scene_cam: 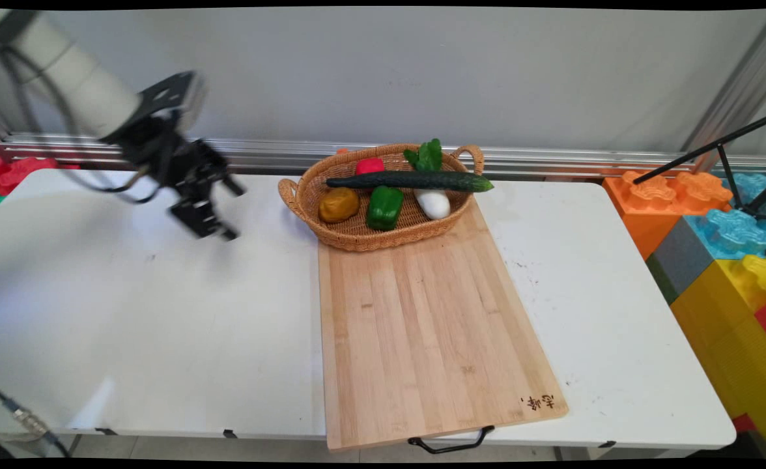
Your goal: Pick up the cucumber from the vegetable basket
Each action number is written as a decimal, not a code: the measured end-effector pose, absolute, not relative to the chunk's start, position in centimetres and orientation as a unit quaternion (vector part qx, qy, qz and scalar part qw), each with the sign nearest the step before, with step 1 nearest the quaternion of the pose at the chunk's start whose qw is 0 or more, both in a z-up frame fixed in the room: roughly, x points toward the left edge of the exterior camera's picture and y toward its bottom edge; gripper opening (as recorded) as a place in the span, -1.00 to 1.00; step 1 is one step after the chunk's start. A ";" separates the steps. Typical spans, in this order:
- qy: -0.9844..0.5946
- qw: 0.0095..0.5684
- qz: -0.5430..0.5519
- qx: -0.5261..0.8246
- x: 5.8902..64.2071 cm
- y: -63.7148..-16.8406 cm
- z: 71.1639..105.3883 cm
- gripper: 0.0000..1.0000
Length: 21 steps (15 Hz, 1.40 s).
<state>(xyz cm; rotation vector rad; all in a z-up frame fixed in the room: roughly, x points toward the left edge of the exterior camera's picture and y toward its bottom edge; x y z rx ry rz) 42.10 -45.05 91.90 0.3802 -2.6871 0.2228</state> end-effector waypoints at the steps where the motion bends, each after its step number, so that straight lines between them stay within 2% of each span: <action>1: -0.962 0.218 0.093 0.134 40.5 -46.2 92.3 1.00; 7: -0.950 0.257 0.147 0.103 32.8 -52.2 93.3 1.00; 13: -0.942 0.258 0.197 0.082 27.2 -57.2 92.3 1.00; 21: -0.951 0.218 0.209 0.063 21.7 -61.9 86.5 1.00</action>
